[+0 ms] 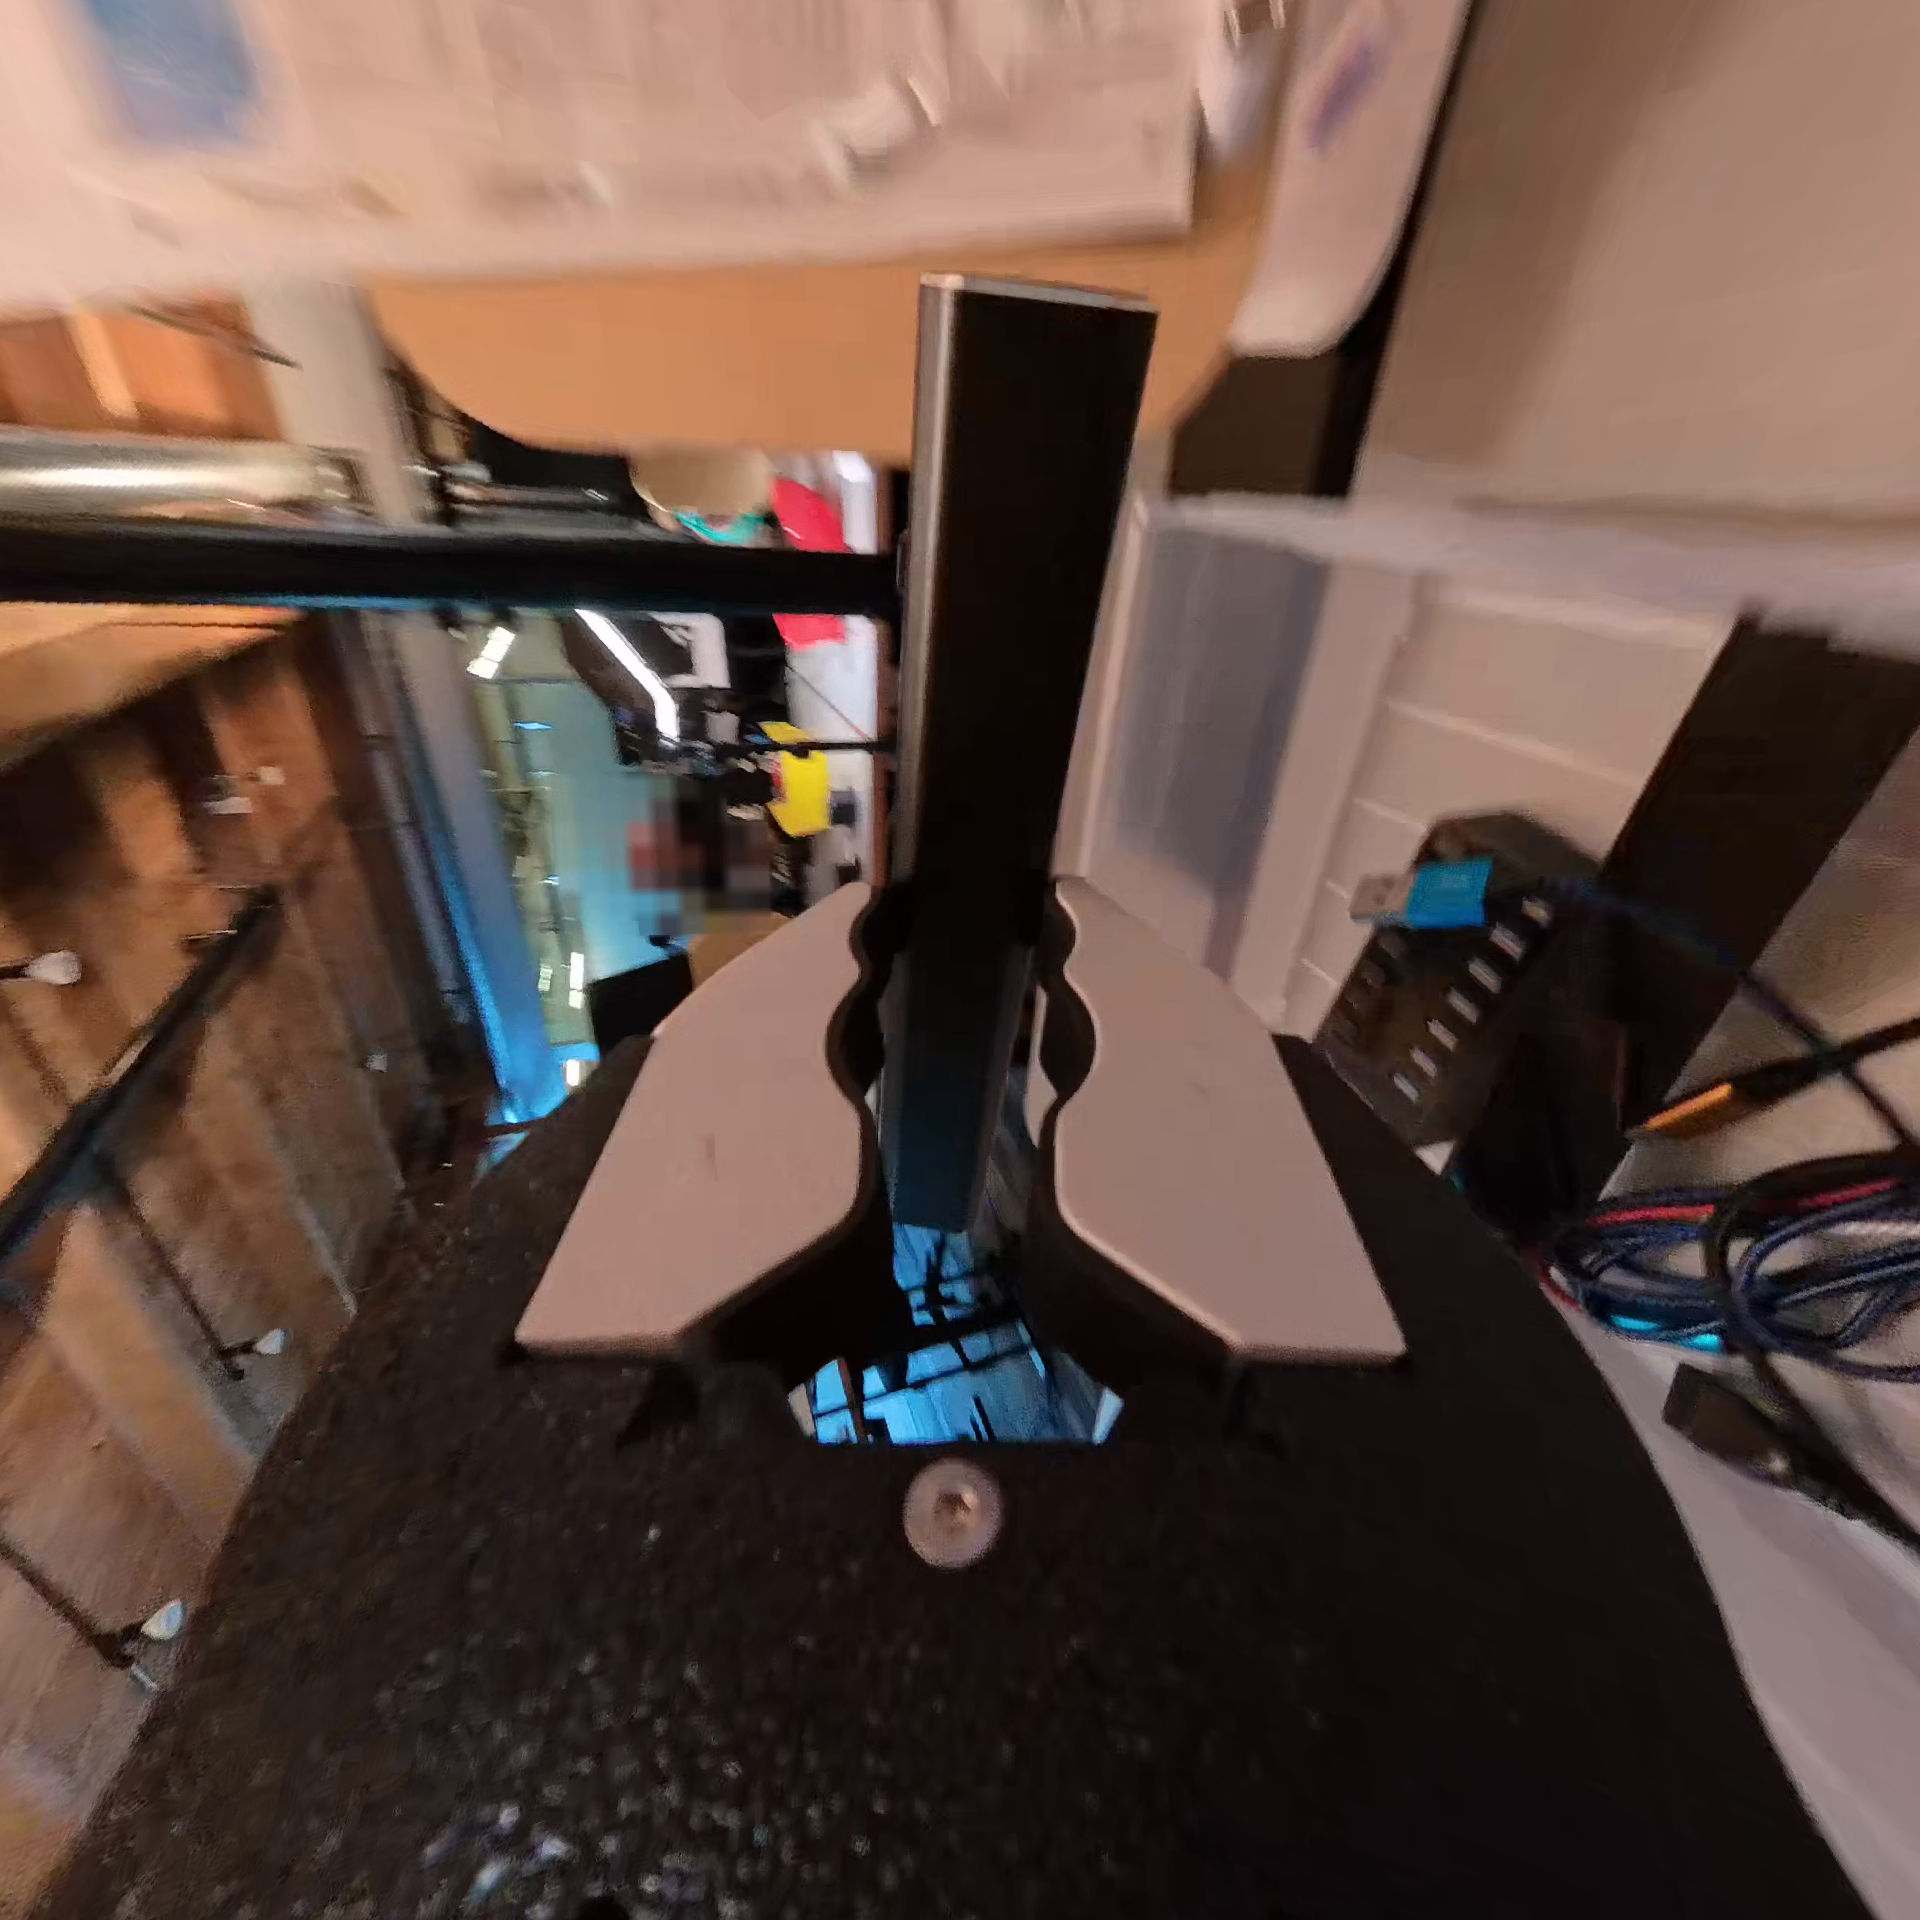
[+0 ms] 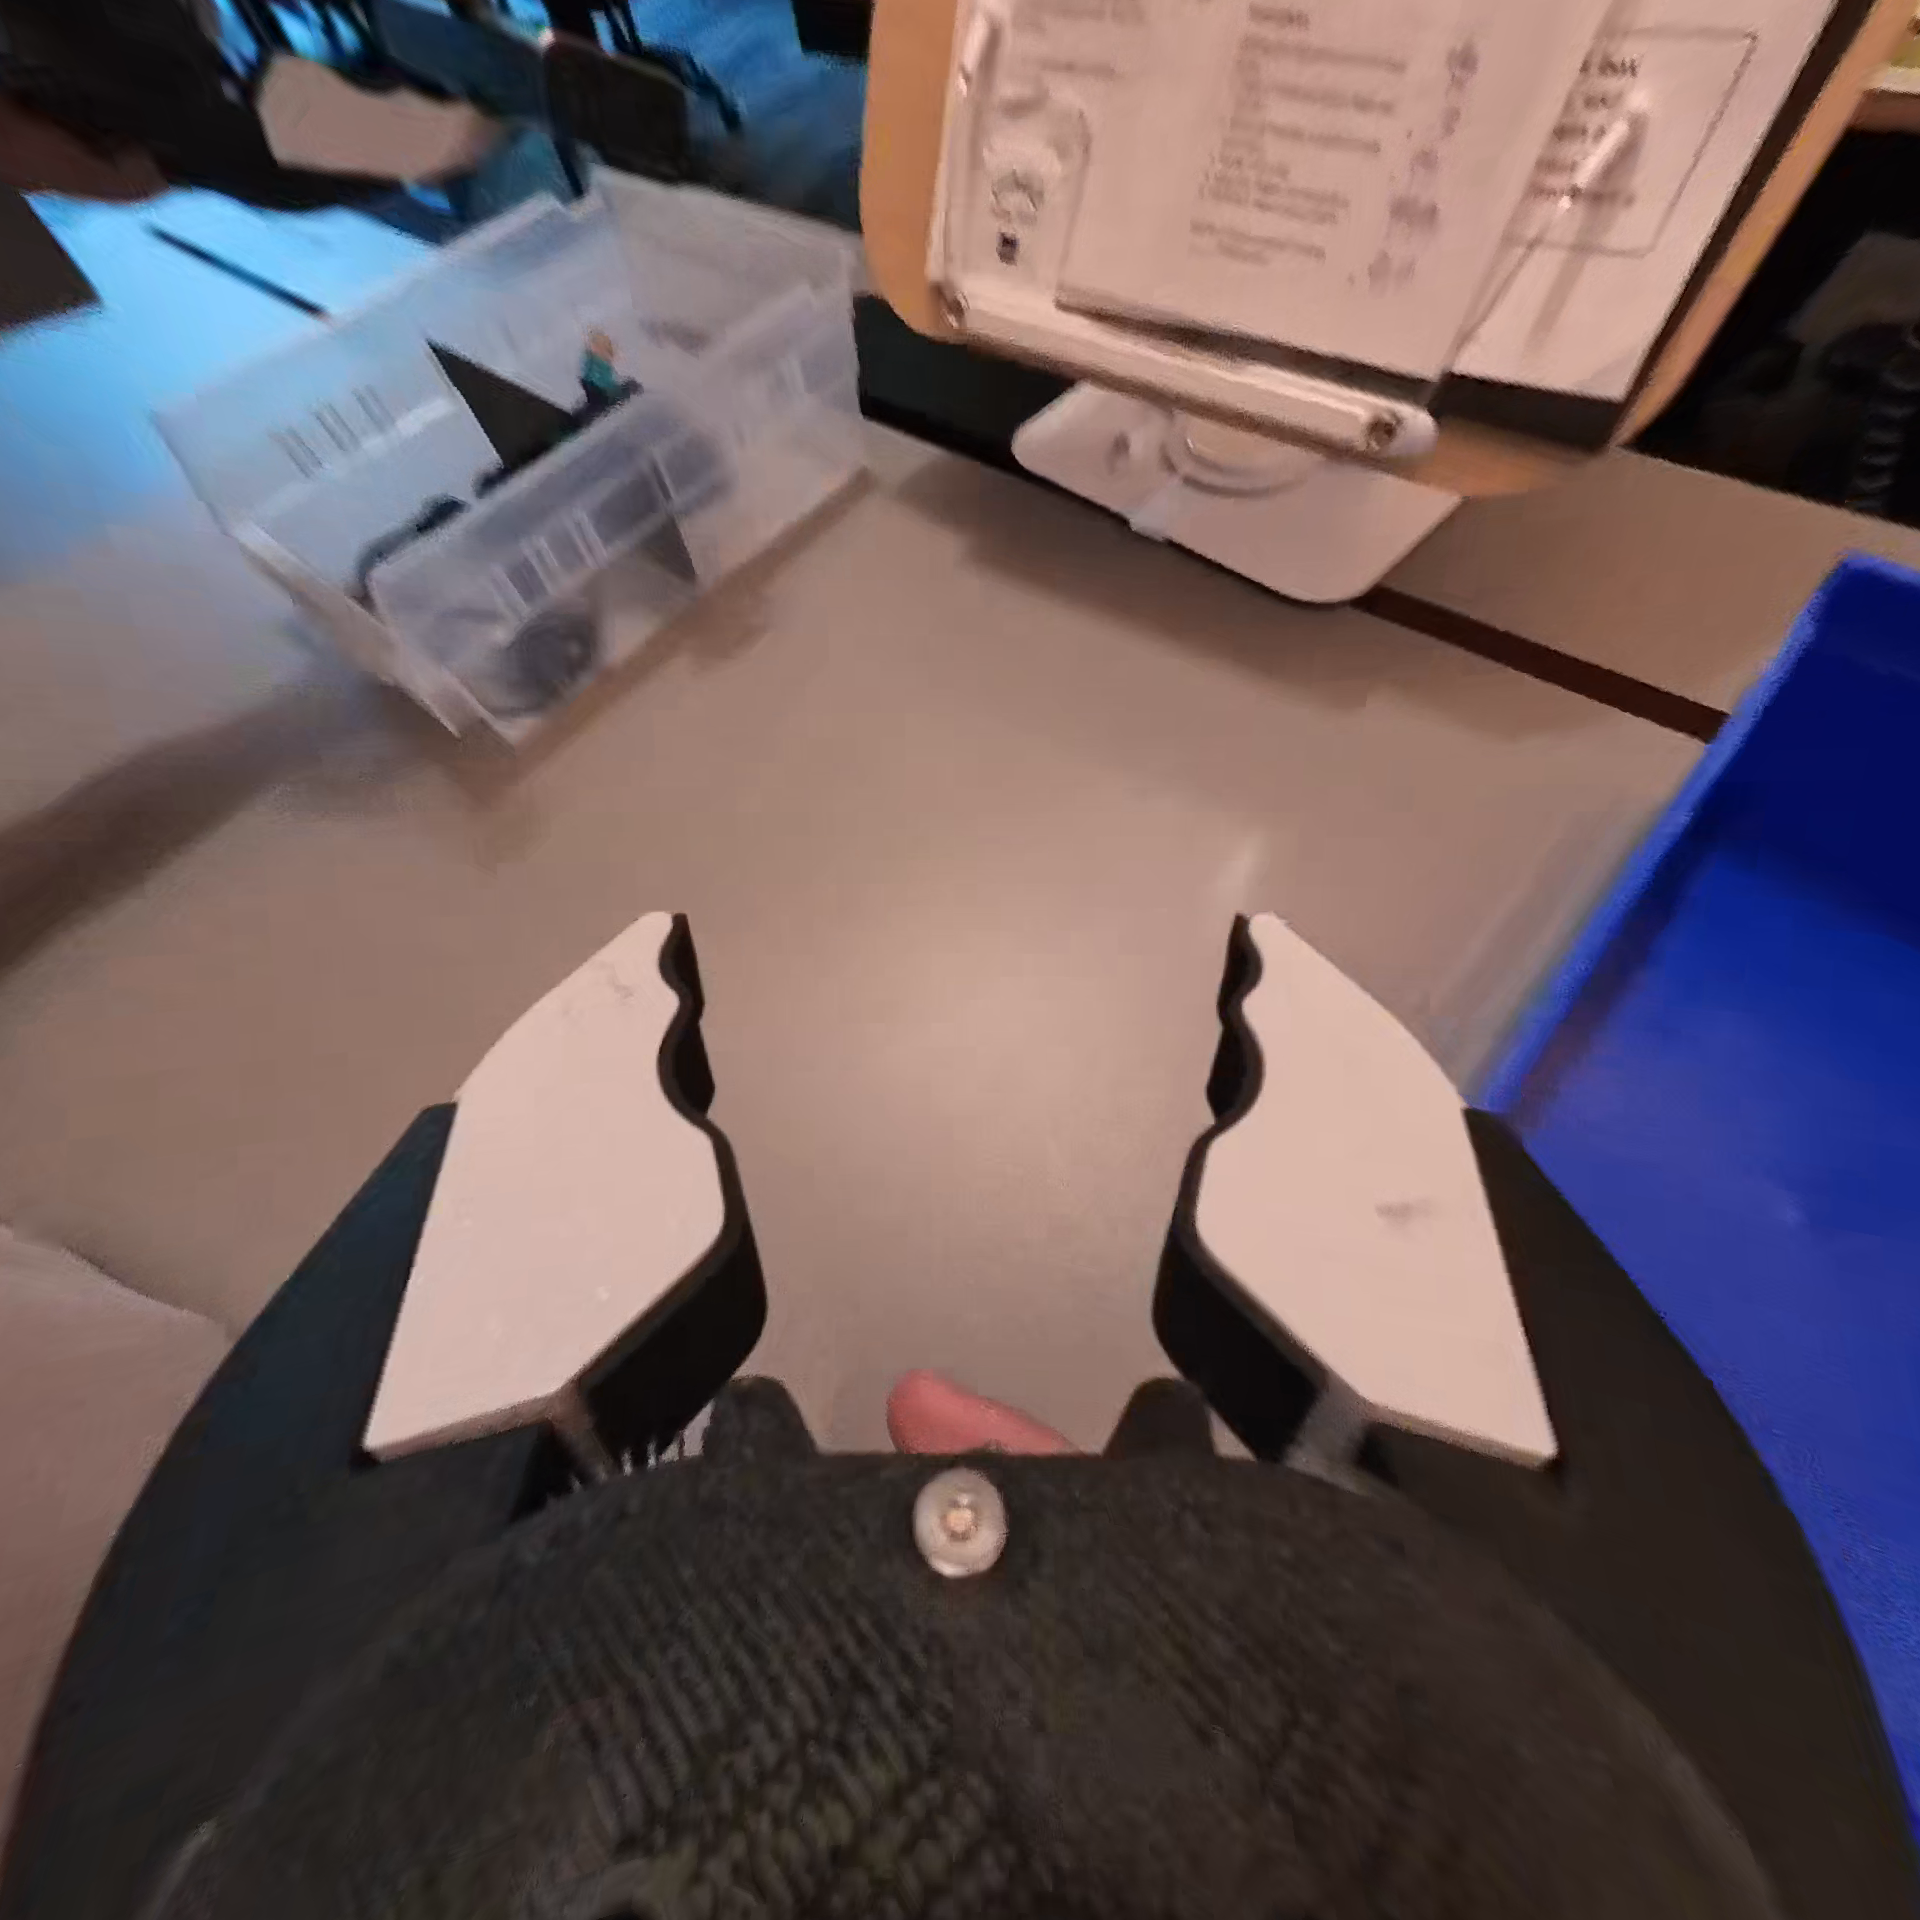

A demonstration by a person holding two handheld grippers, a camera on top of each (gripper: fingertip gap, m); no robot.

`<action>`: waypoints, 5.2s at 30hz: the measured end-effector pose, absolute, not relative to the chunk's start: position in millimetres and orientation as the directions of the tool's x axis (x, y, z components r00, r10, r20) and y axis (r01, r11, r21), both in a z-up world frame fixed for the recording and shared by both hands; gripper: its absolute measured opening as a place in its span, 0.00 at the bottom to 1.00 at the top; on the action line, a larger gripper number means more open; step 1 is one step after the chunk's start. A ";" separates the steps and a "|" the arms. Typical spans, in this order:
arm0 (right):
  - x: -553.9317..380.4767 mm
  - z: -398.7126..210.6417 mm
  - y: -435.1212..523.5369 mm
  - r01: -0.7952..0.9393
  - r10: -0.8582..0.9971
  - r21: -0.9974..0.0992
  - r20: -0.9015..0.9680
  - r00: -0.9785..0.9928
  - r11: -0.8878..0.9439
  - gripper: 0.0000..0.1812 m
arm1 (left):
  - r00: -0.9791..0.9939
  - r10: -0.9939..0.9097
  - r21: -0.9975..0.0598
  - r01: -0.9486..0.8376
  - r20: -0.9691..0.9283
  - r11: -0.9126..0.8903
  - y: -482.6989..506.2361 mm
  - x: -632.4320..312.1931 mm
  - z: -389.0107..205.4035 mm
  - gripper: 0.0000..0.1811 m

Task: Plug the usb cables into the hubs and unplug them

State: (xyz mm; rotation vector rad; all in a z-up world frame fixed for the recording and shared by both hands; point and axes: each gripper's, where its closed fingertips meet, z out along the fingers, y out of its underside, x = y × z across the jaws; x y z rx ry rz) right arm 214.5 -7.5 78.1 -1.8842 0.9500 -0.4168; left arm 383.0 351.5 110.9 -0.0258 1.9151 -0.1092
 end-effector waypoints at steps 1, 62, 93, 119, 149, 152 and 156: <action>217.6 84.6 7.9 -0.428 -0.743 -0.884 -0.156 0.651 -0.189 0.54 | -0.303 -0.092 -0.116 0.063 -0.948 0.991 336.5 369.5 124.3 0.15; 226.2 71.2 104.9 0.027 -0.638 -0.941 0.250 0.728 -0.338 0.39 | -0.760 -0.614 -0.924 -0.362 0.214 0.126 83.9 208.9 162.8 0.15; 158.7 100.2 124.1 -0.312 -0.118 -0.950 -0.307 0.944 -0.029 0.39 | -0.968 -0.177 -0.948 -0.216 0.177 0.232 54.7 174.5 151.5 0.37; 153.0 89.4 125.6 -0.121 -0.084 -0.969 -0.104 0.991 -0.217 0.40 | -0.994 -0.071 -0.898 -0.105 0.082 0.427 59.0 157.0 157.6 0.49; 163.5 79.3 138.5 -0.258 -0.145 -0.958 -0.239 0.960 -0.128 0.43 | -0.992 -0.096 -0.932 -0.112 0.083 0.344 53.7 168.5 140.7 0.34; 159.7 77.4 139.4 -0.229 -0.130 -0.961 -0.210 0.969 -0.156 0.42 | -0.993 -0.094 -0.934 -0.105 0.077 0.341 54.0 166.5 141.7 0.34; 161.8 80.0 136.5 -0.182 -0.139 -0.975 -0.164 0.977 -0.127 0.42 | -0.994 -0.094 -0.939 -0.078 0.049 0.335 51.8 164.9 142.8 0.35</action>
